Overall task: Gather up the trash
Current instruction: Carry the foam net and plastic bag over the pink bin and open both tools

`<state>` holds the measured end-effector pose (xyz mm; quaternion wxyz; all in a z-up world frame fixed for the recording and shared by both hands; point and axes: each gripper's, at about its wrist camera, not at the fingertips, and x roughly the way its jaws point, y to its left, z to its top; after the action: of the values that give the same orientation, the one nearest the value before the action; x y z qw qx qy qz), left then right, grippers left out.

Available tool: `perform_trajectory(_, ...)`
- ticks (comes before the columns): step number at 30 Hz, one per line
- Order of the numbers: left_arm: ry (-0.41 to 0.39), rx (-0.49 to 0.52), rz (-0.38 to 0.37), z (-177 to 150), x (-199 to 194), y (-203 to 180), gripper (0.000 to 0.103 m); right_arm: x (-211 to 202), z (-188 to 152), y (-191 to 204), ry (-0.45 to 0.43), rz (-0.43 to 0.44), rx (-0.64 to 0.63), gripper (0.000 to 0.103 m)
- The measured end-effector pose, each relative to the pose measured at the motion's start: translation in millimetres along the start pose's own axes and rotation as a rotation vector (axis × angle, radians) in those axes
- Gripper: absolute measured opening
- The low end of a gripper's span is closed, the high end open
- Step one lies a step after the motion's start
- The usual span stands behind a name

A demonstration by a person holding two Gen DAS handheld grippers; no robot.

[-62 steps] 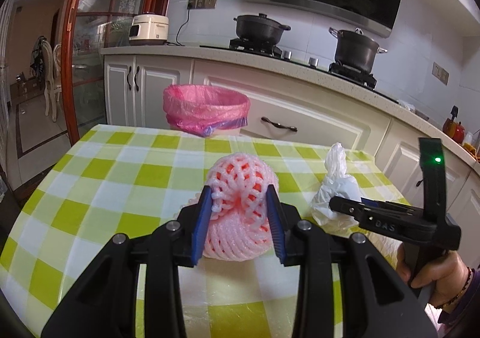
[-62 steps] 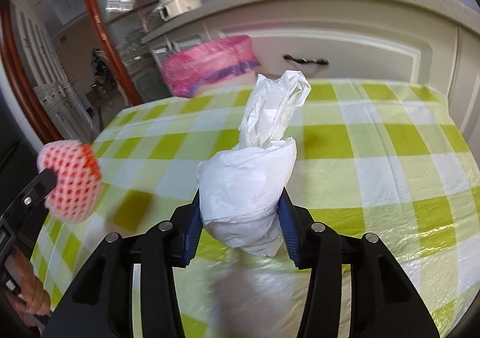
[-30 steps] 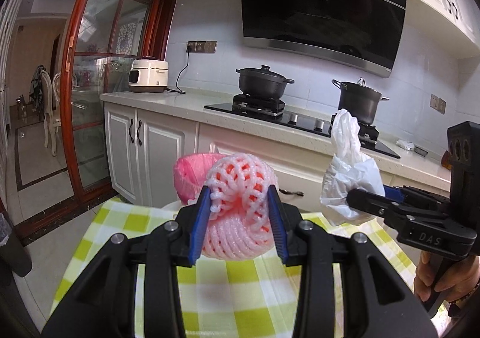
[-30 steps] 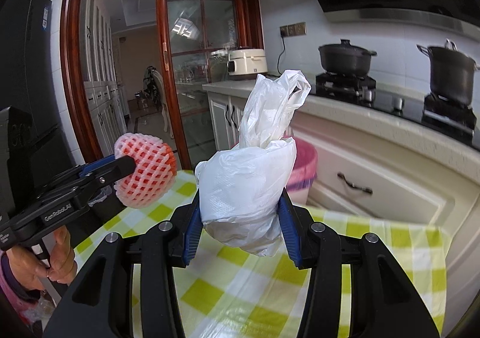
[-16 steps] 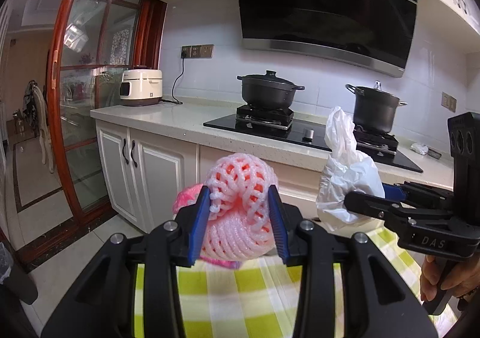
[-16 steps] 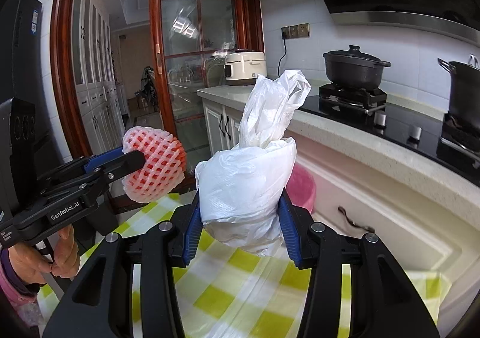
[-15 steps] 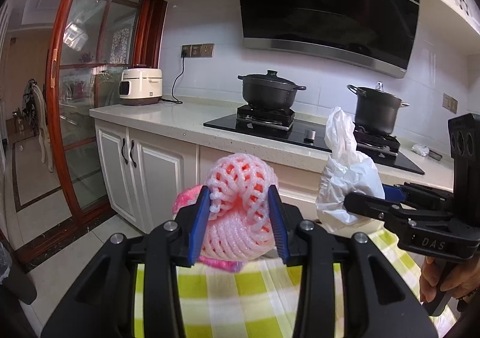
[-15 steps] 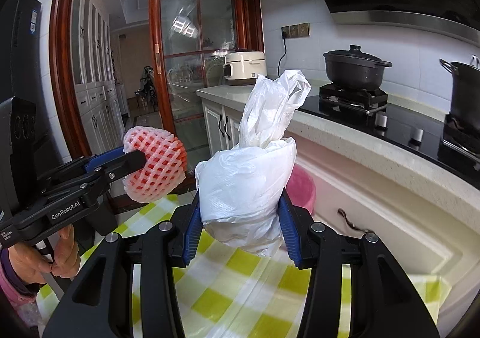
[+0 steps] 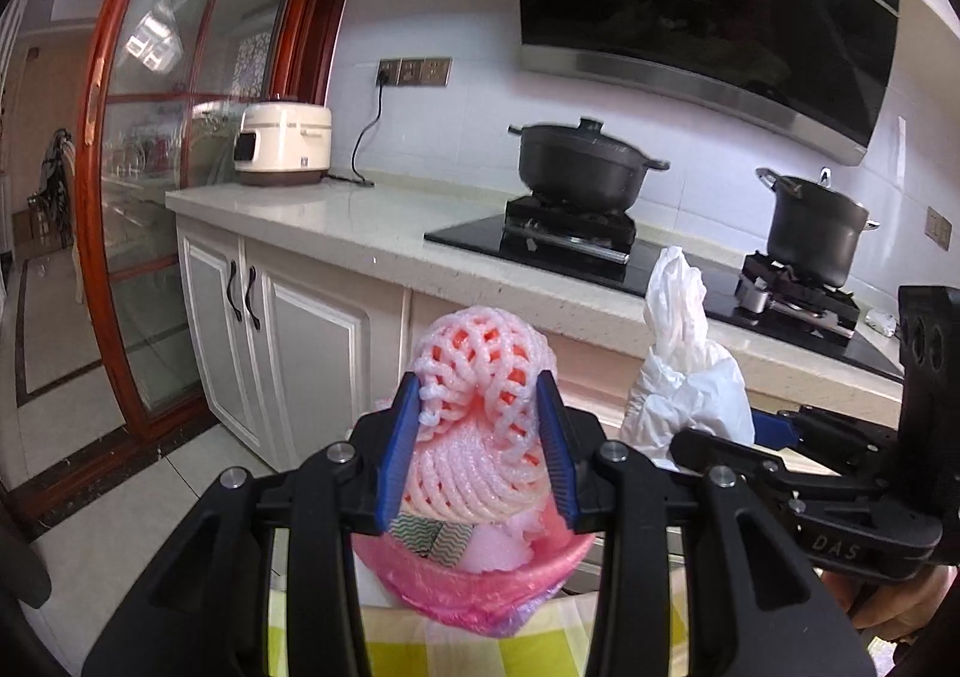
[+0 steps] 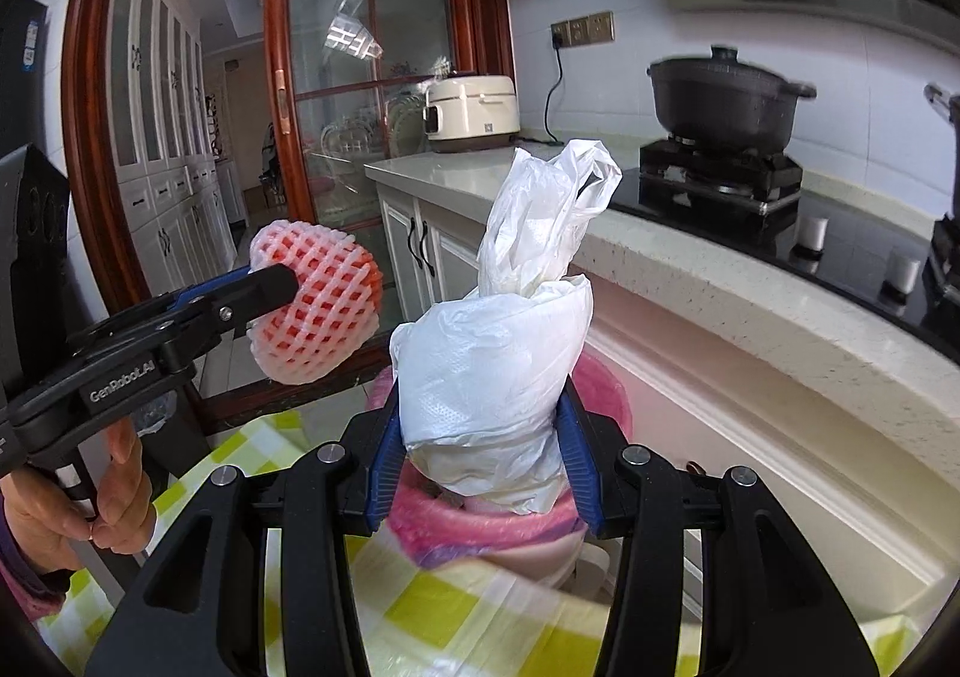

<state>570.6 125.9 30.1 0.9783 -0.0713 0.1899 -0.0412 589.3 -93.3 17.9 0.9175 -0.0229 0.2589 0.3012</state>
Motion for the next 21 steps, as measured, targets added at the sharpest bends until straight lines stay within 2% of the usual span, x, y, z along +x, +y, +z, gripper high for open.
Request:
perform_trajectory(10, 0.084, -0.038, -0.03, -27, 83, 34, 0.042, 79, 2, -30, 0.04, 0.05, 0.015, 0.046)
perform_trajectory(13, 0.109, -0.063, -0.059, -32, 103, 43, 0.051, 94, 1, -31, 0.048, 0.058, 0.004, 0.049)
perform_trajectory(14, 0.118, -0.066, -0.074, -34, 108, 45, 0.057, 97, -1, -34, 0.048, 0.066, 0.011, 0.049)
perform_trajectory(15, 0.121, -0.063, -0.074, -37, 112, 47, 0.069, 99, -3, -35, 0.047, 0.068, 0.016, 0.049)
perform_trajectory(16, 0.117, -0.062, -0.068, -40, 112, 48, 0.073, 99, -5, -36, 0.048, 0.069, 0.016, 0.049)
perform_trajectory(21, 0.108, -0.087, -0.033, -51, 111, 62, 0.078, 106, -14, -36, 0.071, 0.063, 0.007, 0.05)
